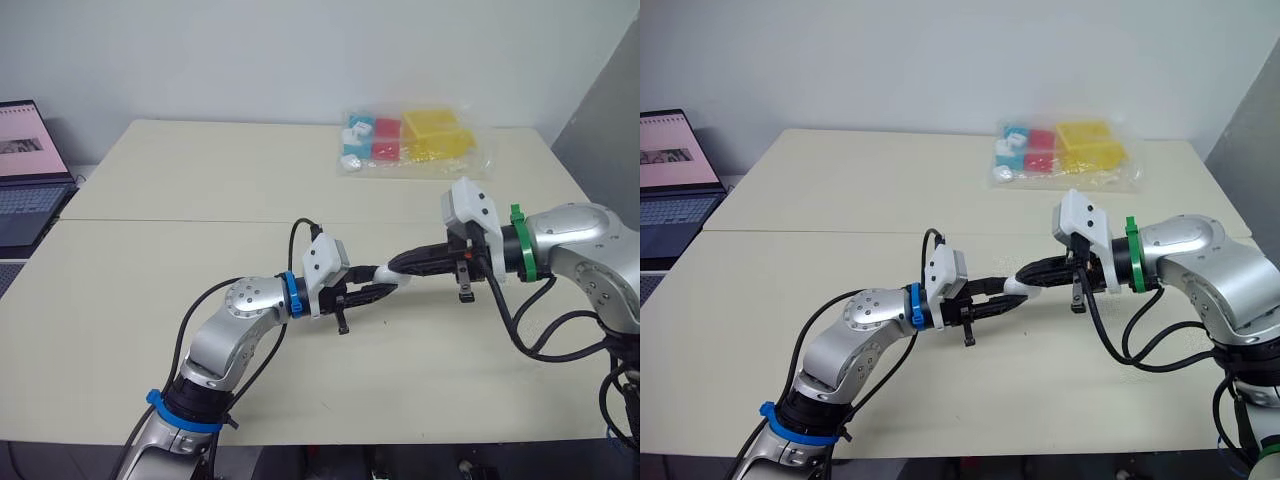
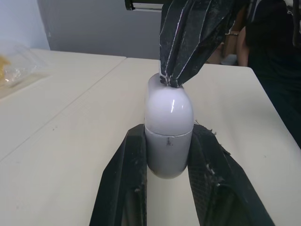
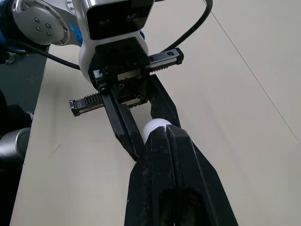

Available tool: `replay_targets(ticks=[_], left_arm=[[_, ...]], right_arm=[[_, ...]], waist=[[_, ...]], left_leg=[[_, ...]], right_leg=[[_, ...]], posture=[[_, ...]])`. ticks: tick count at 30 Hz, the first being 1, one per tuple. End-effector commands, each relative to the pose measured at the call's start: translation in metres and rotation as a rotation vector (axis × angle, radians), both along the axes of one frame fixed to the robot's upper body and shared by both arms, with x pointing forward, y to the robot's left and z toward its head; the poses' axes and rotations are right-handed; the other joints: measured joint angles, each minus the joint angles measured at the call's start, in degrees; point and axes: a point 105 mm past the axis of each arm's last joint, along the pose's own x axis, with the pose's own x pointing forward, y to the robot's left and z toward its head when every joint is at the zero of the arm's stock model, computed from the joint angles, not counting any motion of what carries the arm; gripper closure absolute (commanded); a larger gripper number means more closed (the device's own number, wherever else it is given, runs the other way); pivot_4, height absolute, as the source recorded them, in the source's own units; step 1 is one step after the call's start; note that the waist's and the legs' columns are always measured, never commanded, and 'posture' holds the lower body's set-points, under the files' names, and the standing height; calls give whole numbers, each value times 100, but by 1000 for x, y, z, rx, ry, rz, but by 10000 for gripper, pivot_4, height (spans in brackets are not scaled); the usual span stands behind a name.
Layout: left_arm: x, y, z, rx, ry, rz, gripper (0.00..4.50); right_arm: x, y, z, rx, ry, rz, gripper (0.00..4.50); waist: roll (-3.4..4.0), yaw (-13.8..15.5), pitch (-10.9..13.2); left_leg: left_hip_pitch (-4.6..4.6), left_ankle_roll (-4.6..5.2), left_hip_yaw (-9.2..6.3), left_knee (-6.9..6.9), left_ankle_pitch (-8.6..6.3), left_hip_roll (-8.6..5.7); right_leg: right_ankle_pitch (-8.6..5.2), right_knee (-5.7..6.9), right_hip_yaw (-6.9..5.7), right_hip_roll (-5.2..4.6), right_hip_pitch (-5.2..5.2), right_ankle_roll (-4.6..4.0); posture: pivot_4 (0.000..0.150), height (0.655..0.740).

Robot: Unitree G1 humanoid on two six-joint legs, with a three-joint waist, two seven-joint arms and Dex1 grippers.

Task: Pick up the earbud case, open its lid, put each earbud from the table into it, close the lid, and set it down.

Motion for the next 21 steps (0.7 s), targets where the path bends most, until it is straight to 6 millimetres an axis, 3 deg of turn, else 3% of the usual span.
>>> replay_targets(ticks=[1, 7, 14, 18, 21], left_arm=[[12, 3, 2, -51, 201, 43, 37051], [23, 8, -38, 72, 570, 94, 37051], [26, 21, -60, 123, 786, 128, 37051], [29, 29, -68, 149, 824, 168, 37051], [32, 34, -69, 145, 832, 197, 27685]], right_arm=[[0, -17, 9, -26, -128, -61, 45000], [2, -38, -5, -67, -346, -166, 45000], [-13, -35, -27, -83, -308, -153, 45000], [-18, -33, -35, -99, -289, -130, 45000], [-16, -34, -35, -105, -294, -132, 45000]], waist=[[-1, 26, 0], [-2, -7, 0], [-3, -29, 1], [-3, -34, 1], [-3, -34, 1]], left_leg=[[0, 0, 0, 0, 0, -1], [-1, 0, -4, 0, 0, -6], [7, -2, -9, 0, 1, 0], [14, -2, -4, 3, 1, -3], [16, -2, -2, 1, 1, -3]], right_leg=[[0, 0, 0, 0, 0, 1], [-1, -5, -3, 0, 3, 3], [-1, 10, -6, 5, 2, 2], [-1, 11, 1, 3, 7, 2], [-1, 10, 2, 2, 8, 2]], posture=[[1500, 7400], [1500, 7400], [1500, 7400], [1500, 7400], [1500, 7400]])
